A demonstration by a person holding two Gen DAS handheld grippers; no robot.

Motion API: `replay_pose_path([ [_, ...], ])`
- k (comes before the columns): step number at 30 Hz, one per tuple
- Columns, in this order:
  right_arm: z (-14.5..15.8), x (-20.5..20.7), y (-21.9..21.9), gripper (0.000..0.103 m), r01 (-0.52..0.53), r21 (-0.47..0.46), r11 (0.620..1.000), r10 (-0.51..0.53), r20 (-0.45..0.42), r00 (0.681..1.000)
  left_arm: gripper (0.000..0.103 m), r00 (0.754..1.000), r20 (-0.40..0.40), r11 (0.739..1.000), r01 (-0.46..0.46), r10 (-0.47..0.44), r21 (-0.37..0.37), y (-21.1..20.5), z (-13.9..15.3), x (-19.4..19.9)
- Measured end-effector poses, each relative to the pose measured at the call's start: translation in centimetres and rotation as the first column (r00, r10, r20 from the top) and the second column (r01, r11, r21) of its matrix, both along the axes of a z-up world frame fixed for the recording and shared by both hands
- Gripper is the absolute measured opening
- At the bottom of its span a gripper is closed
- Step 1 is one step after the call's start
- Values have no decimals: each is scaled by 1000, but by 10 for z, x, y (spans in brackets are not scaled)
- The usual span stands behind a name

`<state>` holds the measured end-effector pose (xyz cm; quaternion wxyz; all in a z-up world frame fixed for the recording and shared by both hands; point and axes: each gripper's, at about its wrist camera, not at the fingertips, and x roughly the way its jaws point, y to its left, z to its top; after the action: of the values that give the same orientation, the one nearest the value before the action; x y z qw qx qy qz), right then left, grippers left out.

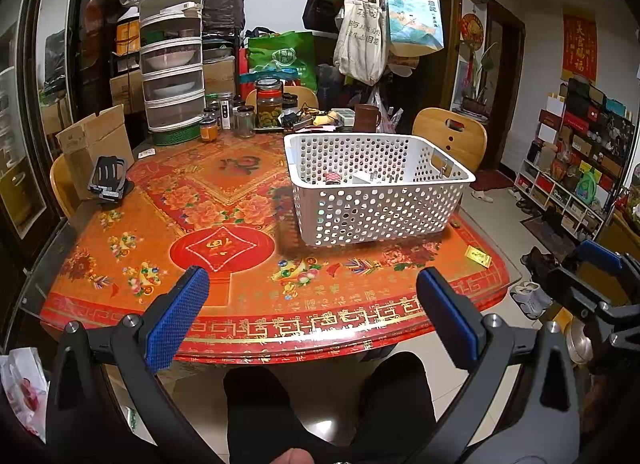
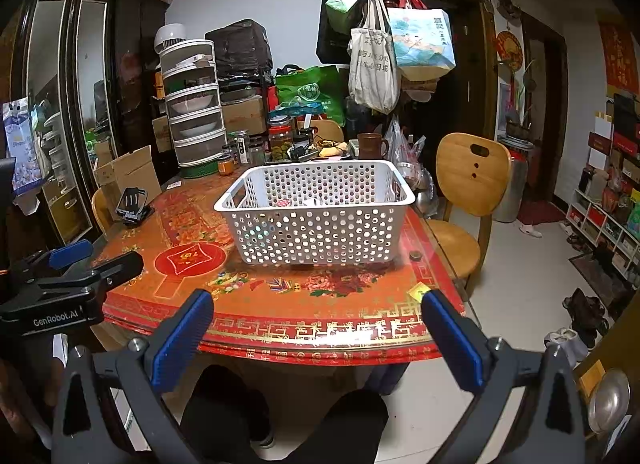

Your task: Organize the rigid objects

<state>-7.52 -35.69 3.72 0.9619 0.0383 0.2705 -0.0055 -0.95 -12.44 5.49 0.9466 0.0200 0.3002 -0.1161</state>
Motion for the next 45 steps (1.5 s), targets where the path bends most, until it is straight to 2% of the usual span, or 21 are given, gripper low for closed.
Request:
replay_pose_path([
  [45, 1, -1, 5, 103, -15, -10, 1000, 15, 5, 1000, 102, 1000, -7, 1000, 13, -13, 7, -8, -3, -4],
])
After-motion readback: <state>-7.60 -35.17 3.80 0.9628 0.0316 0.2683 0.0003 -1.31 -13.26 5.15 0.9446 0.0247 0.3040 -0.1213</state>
